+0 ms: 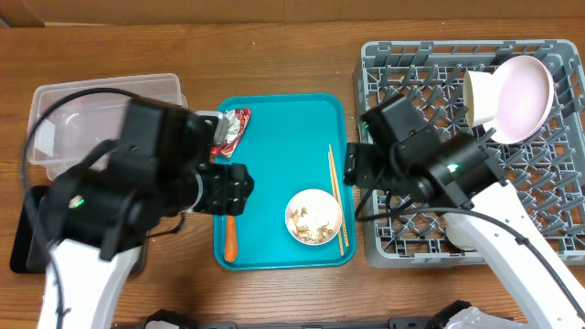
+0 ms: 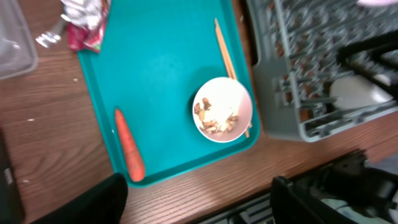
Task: Sort waste into correct bins and load items into the dishwasher
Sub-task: 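Reach the left gripper toward the pink bowl with food scraps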
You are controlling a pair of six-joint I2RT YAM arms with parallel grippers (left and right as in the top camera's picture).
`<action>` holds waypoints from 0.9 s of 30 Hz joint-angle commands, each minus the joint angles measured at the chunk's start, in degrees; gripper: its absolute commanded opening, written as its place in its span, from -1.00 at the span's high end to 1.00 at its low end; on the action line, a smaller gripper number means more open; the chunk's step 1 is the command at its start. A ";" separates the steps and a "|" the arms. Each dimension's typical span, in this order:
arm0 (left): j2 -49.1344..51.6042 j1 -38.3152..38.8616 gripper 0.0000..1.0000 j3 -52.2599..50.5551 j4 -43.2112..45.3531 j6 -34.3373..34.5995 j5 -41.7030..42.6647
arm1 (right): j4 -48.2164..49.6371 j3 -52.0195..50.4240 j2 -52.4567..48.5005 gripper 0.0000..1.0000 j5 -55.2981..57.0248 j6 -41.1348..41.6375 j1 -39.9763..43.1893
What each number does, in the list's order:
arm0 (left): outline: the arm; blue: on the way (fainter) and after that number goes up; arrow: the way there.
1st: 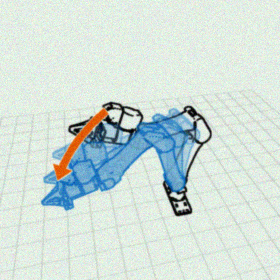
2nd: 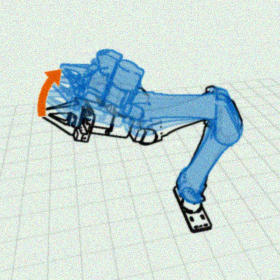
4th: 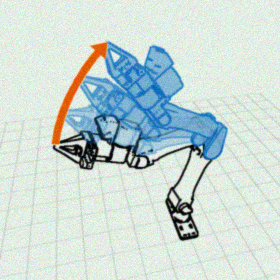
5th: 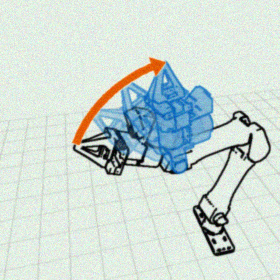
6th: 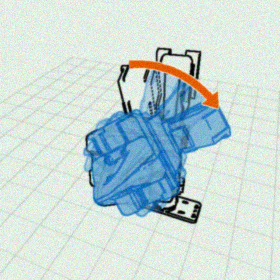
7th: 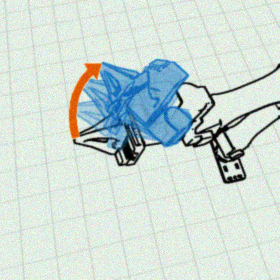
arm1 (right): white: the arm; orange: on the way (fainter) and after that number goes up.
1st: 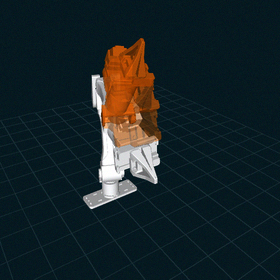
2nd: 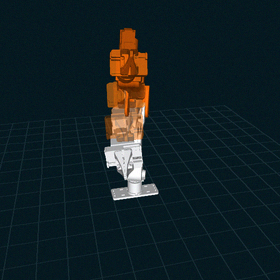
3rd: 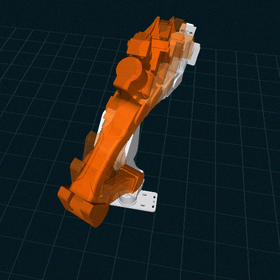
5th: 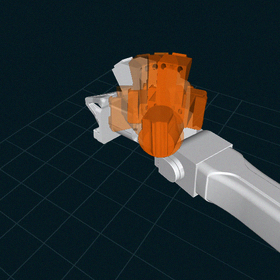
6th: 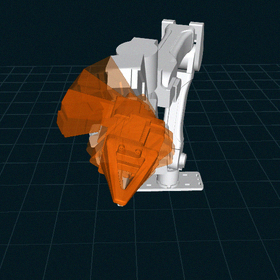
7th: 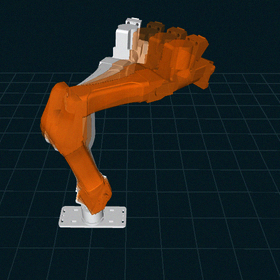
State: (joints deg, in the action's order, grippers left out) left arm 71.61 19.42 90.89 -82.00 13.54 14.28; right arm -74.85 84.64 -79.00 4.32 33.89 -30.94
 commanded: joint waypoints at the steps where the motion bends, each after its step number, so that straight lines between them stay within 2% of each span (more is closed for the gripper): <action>1: 2.10 3.52 -0.40 -4.37 3.80 0.39 -1.46 | 0.07 0.35 4.55 -0.61 -1.44 3.45 2.82; 6: 5.62 9.42 -0.14 -9.11 10.43 0.33 -6.03 | -0.70 0.35 10.62 -0.64 -1.44 3.50 6.38; 9: 8.50 11.65 -0.02 -11.78 14.69 -0.31 -8.48 | -1.38 0.35 14.03 -0.85 -1.46 3.50 8.52; 11: 10.69 12.55 0.06 -13.55 17.99 -0.76 -8.48 | -1.84 0.35 15.80 -0.87 -1.46 3.50 9.46; 15: 16.48 13.64 0.06 -16.13 23.71 -1.99 -8.33 | -2.54 0.35 17.92 -0.92 -1.49 3.50 9.79; 19: 22.91 14.12 0.07 -16.83 27.34 -6.23 -4.20 | -3.96 0.33 18.08 -0.93 -1.44 3.45 9.79; 27: 34.75 14.16 0.14 -16.83 30.75 -12.26 -1.64 | -5.25 0.33 17.86 -0.94 -1.44 3.45 9.79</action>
State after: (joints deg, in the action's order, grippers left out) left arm 103.42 33.04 74.54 -51.70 5.69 10.00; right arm -80.20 84.64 -61.30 2.94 37.30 -21.37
